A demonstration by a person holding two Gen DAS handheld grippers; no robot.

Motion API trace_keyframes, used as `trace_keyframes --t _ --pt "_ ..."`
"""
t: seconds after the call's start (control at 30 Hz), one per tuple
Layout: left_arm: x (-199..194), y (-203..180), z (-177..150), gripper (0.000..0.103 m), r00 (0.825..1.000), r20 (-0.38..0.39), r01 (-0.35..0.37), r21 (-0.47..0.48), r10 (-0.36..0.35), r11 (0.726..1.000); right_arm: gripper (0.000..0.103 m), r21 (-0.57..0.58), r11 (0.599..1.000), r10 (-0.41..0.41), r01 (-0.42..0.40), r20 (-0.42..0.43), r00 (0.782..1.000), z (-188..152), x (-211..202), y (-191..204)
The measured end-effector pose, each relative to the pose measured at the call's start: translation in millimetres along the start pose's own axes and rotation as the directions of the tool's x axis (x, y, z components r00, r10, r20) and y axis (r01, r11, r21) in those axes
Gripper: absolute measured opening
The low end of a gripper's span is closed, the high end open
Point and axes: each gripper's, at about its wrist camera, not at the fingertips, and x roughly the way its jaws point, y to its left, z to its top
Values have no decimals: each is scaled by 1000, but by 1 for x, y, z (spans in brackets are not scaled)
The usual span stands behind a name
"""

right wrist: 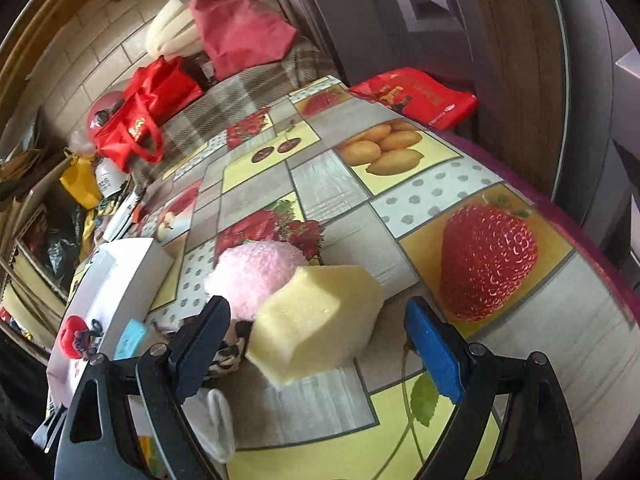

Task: Organize soft objects
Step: 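Grasp a white foam block with the left gripper while the right grasps the yellow sponge, then carry the foam block and yellow sponge into the white box and release both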

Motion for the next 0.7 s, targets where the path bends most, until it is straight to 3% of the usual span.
trace_keyframes --t 0.03,0.1,0.13,0.27,0.3,0.33,0.43,0.6,0.7 --pt "0 -1 -1 72 1000 1 -7 10 7 1000 88 8 1000 12 -12 -8 1000 -2 2 -3" --pt "-4 -2 -3 71 1000 13 16 23 -16 1000 62 15 999 36 -36 -33 999 -4 5 -7" --pt "-5 -2 -4 71 1000 20 23 27 -24 999 55 15 999 51 -51 -52 997 -6 6 -9" --pt "-14 0 -5 70 996 63 67 24 -69 997 40 2 997 82 -82 -20 996 -12 -8 -13" --pt "-17 1 -5 70 994 76 82 19 -83 996 27 -1 995 96 -96 5 995 -12 -16 -14" --pt "-20 3 -5 70 992 95 86 10 -87 996 24 -4 994 111 -111 20 994 -13 -20 -14" --pt "-35 9 -5 70 981 179 80 4 -80 997 23 -31 991 132 -130 106 986 -17 -43 -12" --pt "-61 18 -12 71 956 293 8 13 -12 1000 23 -161 969 222 -188 232 947 -30 -79 9" --pt "-81 30 -19 71 926 370 -79 -3 75 997 23 -249 943 287 -221 275 918 -40 -94 32"
